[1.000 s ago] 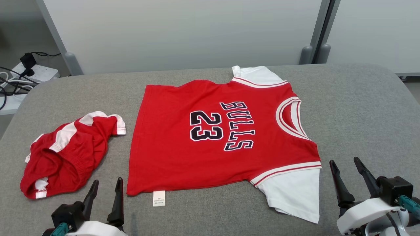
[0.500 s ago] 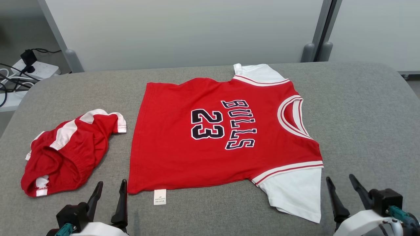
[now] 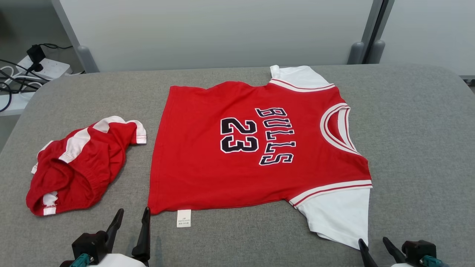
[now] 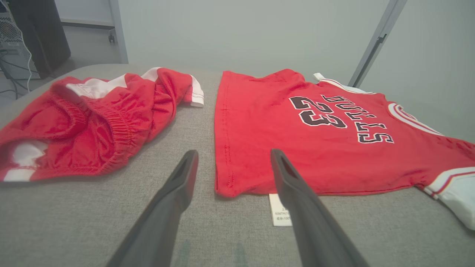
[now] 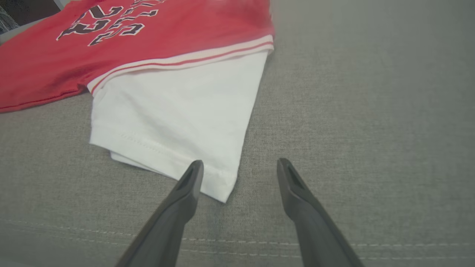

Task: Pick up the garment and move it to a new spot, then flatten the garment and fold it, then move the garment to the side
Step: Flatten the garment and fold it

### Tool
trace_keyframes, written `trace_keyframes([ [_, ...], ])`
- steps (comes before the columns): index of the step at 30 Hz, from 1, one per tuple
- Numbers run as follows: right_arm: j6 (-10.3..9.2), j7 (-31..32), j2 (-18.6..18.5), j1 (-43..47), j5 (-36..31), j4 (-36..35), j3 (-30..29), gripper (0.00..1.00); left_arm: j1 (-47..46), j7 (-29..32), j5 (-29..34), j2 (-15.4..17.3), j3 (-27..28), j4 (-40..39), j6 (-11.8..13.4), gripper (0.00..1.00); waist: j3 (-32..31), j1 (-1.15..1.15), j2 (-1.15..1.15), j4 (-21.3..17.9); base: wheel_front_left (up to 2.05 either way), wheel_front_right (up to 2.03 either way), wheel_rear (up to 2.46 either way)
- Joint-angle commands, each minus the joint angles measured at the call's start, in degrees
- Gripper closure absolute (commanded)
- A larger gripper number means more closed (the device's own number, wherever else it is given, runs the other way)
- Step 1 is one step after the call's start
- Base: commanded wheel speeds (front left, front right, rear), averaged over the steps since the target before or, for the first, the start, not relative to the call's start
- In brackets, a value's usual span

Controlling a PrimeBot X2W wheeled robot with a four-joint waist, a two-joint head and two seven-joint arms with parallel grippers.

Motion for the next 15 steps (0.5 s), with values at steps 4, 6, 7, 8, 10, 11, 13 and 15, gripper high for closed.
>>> trace_keyframes([
  [4, 0.24, -0.77, -0.06, -2.90, 2.90, 1.44, 2.96, 0.00, -2.35, -0.75, 0.14, 0.42, 1.18, -0.82, -0.07, 0.00, 0.60, 0.00, 0.00, 0.54, 0.00, 0.00, 0.00],
  [6, 0.24, -0.77, 0.11, -3.62, 4.84, 2.66, 3.84, 0.00, -2.52, -0.76, 0.12, 0.42, 1.03, -0.70, -0.09, 0.00, 0.86, 0.00, 0.00, 0.82, 0.00, 0.00, 0.00],
  [7, 0.24, -0.77, 0.20, -3.82, 5.42, 3.32, 4.43, 0.00, -2.57, -0.76, 0.13, 0.42, 0.97, -0.67, -0.10, 0.00, 0.93, 0.00, 0.00, 0.93, 0.00, 0.00, 0.00],
  [8, 0.24, -0.64, 0.40, -4.01, 6.28, 3.94, 4.95, 0.00, -2.62, -0.76, 0.11, 0.42, 0.93, -0.63, -0.11, 0.00, 0.99, 0.00, 0.00, 1.03, 0.00, 0.00, 0.00],
  [10, 0.24, 0.09, 0.42, -4.42, 7.64, 5.39, 6.09, 0.00, -2.74, -0.76, 0.07, 0.42, 0.83, -0.59, -0.11, 0.00, 1.14, 0.00, 0.00, 1.26, 0.00, 0.00, 0.00],
  [11, 0.24, 0.21, 0.37, -4.67, 8.16, 5.89, 6.76, 0.00, -2.80, -0.76, 0.05, 0.42, 0.76, -0.58, -0.12, 0.00, 1.22, 0.00, 0.00, 1.37, 0.00, 0.00, 0.00],
  [13, 0.24, 0.21, 0.45, -4.89, 8.95, 6.30, 7.16, 0.00, -2.87, -0.76, 0.03, 0.42, 0.69, -0.57, -0.11, 0.00, 1.32, 0.00, 0.00, 1.48, 0.00, 0.00, 0.00],
  [15, 0.24, 0.30, 0.37, -5.35, 9.92, 7.03, 8.24, 0.04, -3.01, -0.76, -0.01, 0.42, 0.63, -0.61, -0.11, 0.00, 1.51, 0.00, 0.00, 1.69, 0.00, 0.00, 0.00],
])
